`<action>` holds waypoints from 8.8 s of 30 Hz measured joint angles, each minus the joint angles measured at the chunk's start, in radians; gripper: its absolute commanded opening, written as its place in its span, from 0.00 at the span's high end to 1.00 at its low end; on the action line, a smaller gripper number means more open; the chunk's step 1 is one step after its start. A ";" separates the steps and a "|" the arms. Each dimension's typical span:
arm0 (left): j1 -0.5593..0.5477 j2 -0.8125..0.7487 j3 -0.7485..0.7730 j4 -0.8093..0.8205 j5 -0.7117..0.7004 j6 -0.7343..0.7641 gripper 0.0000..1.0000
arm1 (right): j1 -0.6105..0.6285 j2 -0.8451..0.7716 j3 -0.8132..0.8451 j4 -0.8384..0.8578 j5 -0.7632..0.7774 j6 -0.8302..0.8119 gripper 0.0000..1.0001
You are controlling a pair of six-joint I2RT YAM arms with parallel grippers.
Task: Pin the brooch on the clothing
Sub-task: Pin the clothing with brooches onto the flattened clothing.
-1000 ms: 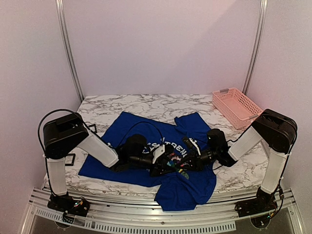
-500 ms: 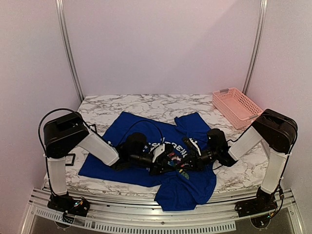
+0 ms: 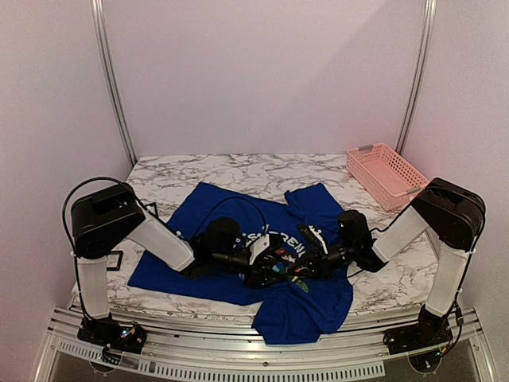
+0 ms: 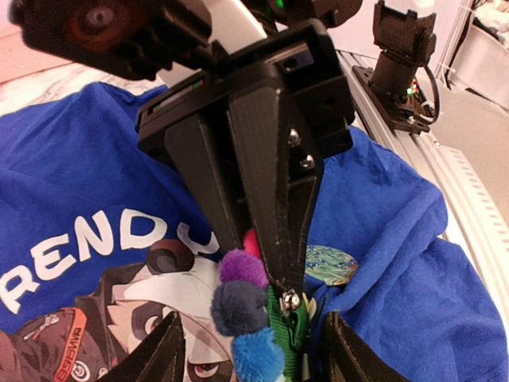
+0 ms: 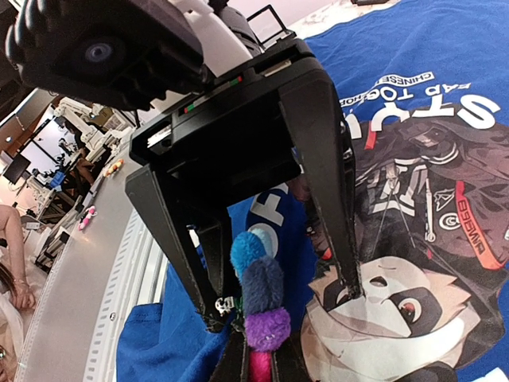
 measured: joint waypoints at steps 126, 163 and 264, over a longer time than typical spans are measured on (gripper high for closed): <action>0.006 -0.051 -0.068 0.025 -0.002 -0.049 0.25 | 0.025 -0.058 -0.041 -0.005 0.134 0.113 1.00; 0.047 -0.062 -0.013 -0.089 0.127 -0.052 1.00 | 0.026 -0.038 -0.028 -0.035 0.071 0.069 0.57; 0.048 -0.062 -0.013 -0.085 0.145 -0.052 1.00 | 0.132 -0.095 -0.097 -0.037 0.224 0.004 0.47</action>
